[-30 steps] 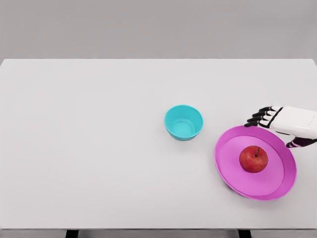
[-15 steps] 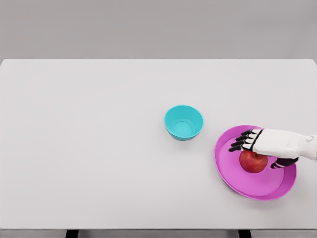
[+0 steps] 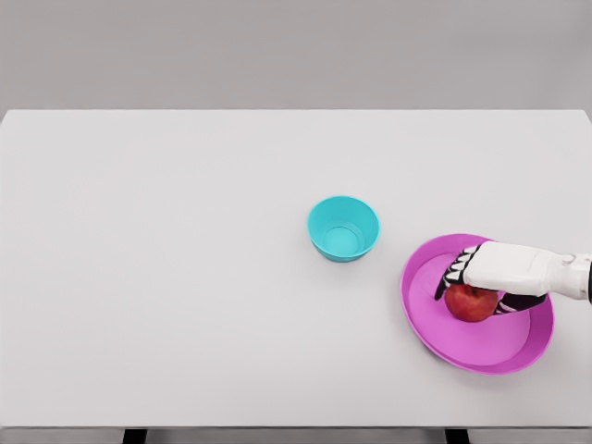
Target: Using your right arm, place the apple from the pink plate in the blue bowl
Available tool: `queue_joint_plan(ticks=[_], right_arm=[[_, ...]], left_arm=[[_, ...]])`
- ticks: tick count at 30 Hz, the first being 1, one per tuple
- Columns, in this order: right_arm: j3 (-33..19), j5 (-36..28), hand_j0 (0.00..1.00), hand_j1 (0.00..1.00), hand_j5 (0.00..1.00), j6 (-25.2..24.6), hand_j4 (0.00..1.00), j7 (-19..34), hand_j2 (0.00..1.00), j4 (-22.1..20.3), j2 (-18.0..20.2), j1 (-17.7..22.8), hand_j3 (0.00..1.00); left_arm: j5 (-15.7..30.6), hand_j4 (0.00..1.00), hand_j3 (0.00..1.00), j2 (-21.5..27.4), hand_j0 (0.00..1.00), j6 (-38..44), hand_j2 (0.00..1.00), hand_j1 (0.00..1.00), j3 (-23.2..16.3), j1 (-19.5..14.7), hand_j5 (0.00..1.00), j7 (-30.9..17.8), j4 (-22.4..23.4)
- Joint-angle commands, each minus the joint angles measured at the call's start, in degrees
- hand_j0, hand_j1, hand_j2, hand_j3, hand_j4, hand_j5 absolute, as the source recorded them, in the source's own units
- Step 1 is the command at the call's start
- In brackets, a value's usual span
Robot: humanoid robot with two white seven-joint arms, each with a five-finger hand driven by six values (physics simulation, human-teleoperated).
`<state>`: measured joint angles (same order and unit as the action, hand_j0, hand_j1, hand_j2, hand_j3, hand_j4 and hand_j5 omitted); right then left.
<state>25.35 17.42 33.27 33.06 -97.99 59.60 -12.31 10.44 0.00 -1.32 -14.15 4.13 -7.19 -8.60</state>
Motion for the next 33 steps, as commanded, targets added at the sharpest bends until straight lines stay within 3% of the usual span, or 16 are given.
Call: queue_joint_plan(ticks=[1,8,11,18,27,33], right_arm=[[0.6,3.4,0.46,0.46,0.46,1.7,0.46,0.6,0.46,0.1,-0.1,-0.1,0.46],[-0.4,3.1,0.43,0.43,0.43,1.7,0.43,0.6,0.43,-1.4,0.5,-0.8,0.43],[-3.6,2.8,0.43,0.43,0.43,1.7,0.43,0.5,0.43,-1.4,0.5,-1.0,0.43],[-5.4,2.7,0.43,0.43,0.43,1.7,0.43,0.5,0.43,-1.3,-0.5,-5.7,0.43],[-4.9,3.4,0.43,0.43,0.43,1.7,0.43,0.6,0.43,1.0,-13.4,-12.6,0.43],[-4.5,4.7,0.43,0.43,0.43,1.7,0.43,1.9,0.43,3.2,-20.8,-14.2,0.43]], left_arm=[[0.0,1.00,1.00,0.0,1.00,0.0,1.00,1.00,0.0,0.1,1.00,0.0,0.0],[0.0,1.00,1.00,0.0,1.00,0.0,1.00,1.00,0.0,0.1,1.00,0.0,0.0],[0.0,1.00,1.00,0.0,1.00,0.0,1.00,1.00,0.0,0.1,1.00,0.0,0.0],[0.0,1.00,1.00,0.0,1.00,0.0,1.00,1.00,0.0,0.0,1.00,0.0,0.0],[0.0,1.00,1.00,0.0,1.00,0.0,1.00,1.00,0.0,0.0,1.00,0.0,0.0],[0.0,1.00,1.00,0.0,1.00,0.0,1.00,1.00,0.0,0.1,1.00,0.0,0.0]])
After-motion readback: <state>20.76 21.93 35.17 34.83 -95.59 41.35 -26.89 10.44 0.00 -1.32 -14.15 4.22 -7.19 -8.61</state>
